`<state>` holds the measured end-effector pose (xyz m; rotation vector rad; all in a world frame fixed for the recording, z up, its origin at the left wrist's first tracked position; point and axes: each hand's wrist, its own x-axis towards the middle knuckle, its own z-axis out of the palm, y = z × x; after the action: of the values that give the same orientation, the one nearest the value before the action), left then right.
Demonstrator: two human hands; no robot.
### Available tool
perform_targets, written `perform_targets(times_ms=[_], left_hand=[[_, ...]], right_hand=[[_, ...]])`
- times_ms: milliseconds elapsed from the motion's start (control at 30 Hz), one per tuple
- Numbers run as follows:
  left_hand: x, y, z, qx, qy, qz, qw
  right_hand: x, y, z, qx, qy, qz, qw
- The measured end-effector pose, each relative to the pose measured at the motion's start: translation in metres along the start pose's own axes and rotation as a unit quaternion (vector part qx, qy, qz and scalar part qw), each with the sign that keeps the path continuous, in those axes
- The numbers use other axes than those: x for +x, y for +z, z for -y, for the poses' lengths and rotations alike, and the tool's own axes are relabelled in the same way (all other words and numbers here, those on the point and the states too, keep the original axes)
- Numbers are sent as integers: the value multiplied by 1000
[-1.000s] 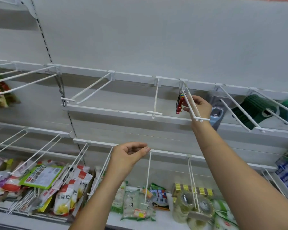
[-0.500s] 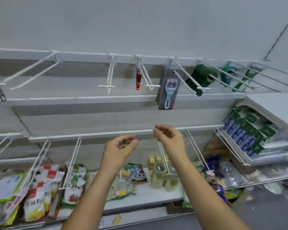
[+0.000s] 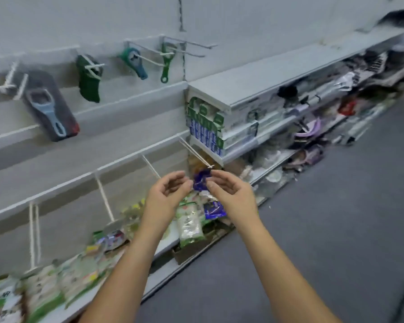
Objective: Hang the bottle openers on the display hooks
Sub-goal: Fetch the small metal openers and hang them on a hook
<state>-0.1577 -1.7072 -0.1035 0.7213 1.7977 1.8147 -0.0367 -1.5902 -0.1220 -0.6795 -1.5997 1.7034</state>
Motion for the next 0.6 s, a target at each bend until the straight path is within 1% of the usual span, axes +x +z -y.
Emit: perform_targets(times_ms=[133,267,433,600], left_hand=[[-1,122,4,7,-15,77,997],[4,217,5,17,-20,137,990],[31,304,2,22,-9,187,982],[92,380,9,3,6,208,978]], right_hand=[[-5,-122,9,3,11,-99,995],[-6,-215,16,-1,13,-171,985],[17,-293,20,-6,-1,-221,975],[79,-353,20,-15,-13,-250,968]])
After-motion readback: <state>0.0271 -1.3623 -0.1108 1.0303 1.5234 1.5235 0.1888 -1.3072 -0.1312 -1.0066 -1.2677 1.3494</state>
